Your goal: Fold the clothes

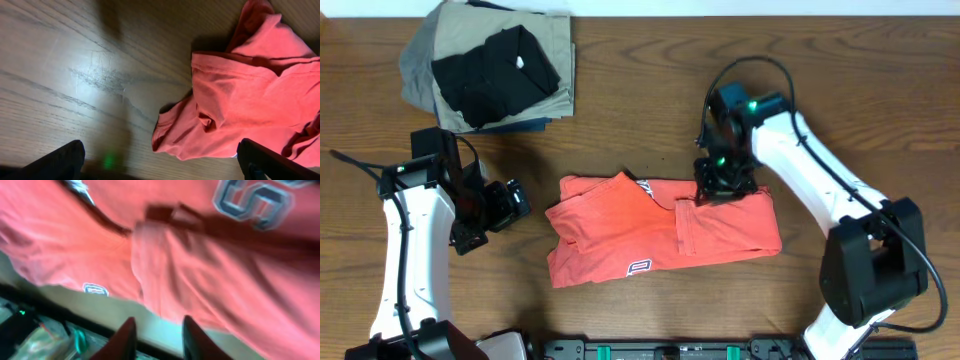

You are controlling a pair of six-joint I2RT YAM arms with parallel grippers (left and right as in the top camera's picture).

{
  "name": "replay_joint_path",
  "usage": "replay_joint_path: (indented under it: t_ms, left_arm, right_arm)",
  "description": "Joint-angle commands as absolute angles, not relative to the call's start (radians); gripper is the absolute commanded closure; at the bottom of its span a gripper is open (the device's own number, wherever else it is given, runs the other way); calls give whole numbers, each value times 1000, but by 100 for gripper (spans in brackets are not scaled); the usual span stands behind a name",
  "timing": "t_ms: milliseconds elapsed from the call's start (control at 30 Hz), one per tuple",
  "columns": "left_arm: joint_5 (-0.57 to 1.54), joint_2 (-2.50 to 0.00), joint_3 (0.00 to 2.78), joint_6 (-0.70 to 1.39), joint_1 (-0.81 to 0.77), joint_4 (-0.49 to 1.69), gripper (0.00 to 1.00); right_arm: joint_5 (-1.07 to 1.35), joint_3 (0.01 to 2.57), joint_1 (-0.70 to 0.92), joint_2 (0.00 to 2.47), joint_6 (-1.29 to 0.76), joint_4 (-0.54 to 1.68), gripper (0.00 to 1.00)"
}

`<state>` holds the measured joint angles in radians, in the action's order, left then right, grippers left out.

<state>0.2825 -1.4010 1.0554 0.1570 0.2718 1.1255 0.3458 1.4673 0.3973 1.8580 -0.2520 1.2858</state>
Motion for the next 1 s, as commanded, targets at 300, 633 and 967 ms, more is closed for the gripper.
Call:
replay_joint_path:
  t_ms: [300,633,967]
  left_arm:
    - [284,-1407,1051,150,269,1129,2]
    - [284,-1407,1051,150,269,1129,2]
    - [284,-1407,1051,150,269,1129,2]
  right_arm:
    - [221,1303,497,1857,-276,1217,74]
    - [202,1130,593,1857,-406,1023,69]
    - [-153,1477,495,1856,-423,1411,45]
